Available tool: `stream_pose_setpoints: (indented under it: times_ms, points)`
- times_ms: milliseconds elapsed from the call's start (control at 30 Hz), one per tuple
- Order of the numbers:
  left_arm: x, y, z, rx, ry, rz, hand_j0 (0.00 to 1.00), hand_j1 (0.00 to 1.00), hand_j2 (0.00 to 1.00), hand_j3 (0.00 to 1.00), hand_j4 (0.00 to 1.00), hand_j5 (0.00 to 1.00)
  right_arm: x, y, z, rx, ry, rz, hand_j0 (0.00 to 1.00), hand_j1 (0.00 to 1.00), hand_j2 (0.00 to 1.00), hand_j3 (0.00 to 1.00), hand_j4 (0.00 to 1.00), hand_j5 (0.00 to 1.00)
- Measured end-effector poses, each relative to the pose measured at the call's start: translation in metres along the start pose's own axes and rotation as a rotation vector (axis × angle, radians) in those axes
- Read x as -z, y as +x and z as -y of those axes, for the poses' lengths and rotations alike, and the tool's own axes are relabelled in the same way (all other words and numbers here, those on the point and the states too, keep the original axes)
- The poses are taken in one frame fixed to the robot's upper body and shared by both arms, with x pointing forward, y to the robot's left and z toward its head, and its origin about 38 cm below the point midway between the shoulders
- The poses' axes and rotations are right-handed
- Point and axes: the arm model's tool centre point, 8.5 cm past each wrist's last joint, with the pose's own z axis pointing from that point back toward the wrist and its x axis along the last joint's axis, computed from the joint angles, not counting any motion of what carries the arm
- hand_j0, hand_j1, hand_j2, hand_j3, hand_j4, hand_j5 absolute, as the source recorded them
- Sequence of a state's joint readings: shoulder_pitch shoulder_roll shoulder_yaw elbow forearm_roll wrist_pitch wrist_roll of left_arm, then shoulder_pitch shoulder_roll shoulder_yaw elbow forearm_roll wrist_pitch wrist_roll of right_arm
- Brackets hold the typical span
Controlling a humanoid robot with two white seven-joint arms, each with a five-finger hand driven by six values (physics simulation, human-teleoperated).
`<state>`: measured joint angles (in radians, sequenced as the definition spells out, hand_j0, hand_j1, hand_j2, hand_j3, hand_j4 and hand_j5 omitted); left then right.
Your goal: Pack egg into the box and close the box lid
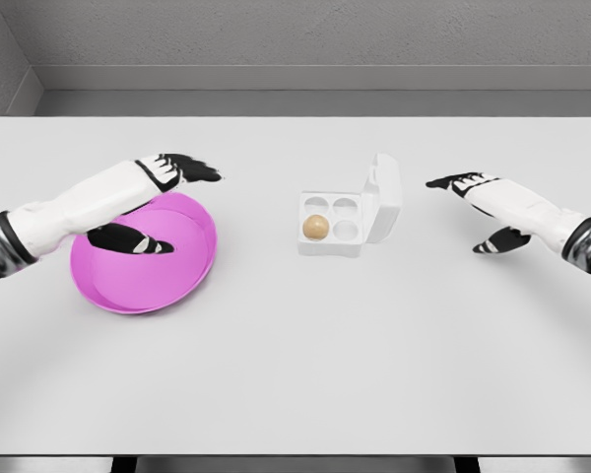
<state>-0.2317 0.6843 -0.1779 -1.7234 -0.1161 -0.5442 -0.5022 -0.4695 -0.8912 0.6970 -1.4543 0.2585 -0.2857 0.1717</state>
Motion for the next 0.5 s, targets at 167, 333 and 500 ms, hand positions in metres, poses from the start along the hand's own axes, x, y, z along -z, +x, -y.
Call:
stream_pose_setpoints:
  times_ms: [167,333,500]
  points:
    - [-0.038,-0.008,-0.024,-0.057,0.139,0.002,1.0,1.0,1.0,1.0,1.0,1.0,0.003,0.014,0.002,-0.014,-0.004,0.058,1.0,1.0,1.0,1.0,1.0,1.0]
    - [-0.052,-0.018,-0.022,-0.081,0.158,-0.034,1.0,1.0,1.0,1.0,1.0,1.0,0.004,0.026,0.001,-0.028,-0.002,0.136,1.0,1.0,1.0,1.0,1.0,1.0]
    - [-0.056,-0.021,-0.014,-0.1,0.152,-0.047,1.0,1.0,1.0,1.0,1.0,1.0,0.003,0.035,0.0,-0.042,-0.001,0.212,1.0,1.0,1.0,1.0,1.0,1.0]
